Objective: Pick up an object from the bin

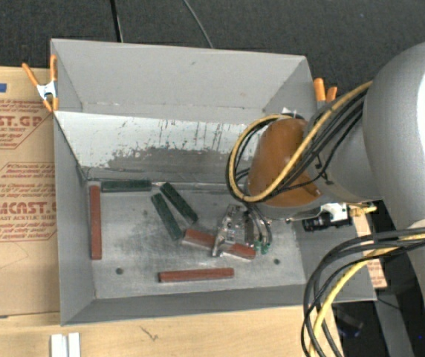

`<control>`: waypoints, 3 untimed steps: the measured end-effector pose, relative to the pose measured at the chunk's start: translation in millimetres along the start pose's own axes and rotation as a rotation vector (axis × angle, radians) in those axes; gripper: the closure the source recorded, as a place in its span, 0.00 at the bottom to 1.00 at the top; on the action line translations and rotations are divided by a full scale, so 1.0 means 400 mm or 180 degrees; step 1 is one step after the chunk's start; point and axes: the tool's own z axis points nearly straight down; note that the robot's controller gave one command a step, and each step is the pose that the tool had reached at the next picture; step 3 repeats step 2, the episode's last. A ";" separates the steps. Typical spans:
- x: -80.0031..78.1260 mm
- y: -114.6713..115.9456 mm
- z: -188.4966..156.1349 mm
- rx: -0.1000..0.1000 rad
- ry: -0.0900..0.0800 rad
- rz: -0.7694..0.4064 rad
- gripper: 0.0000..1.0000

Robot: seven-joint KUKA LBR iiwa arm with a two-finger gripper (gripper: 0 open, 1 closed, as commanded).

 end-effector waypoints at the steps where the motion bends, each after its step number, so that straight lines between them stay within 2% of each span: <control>1: 0.005 -0.001 -0.025 0.0005 0.0023 0.0002 1.00; 2: 0.009 -0.001 -0.089 0.0009 0.0053 0.0000 1.00; 3: 0.009 -0.001 -0.089 0.0009 0.0053 0.0000 1.00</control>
Offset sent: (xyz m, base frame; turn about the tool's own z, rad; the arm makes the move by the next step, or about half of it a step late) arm 0.0000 0.0000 0.1032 0.0000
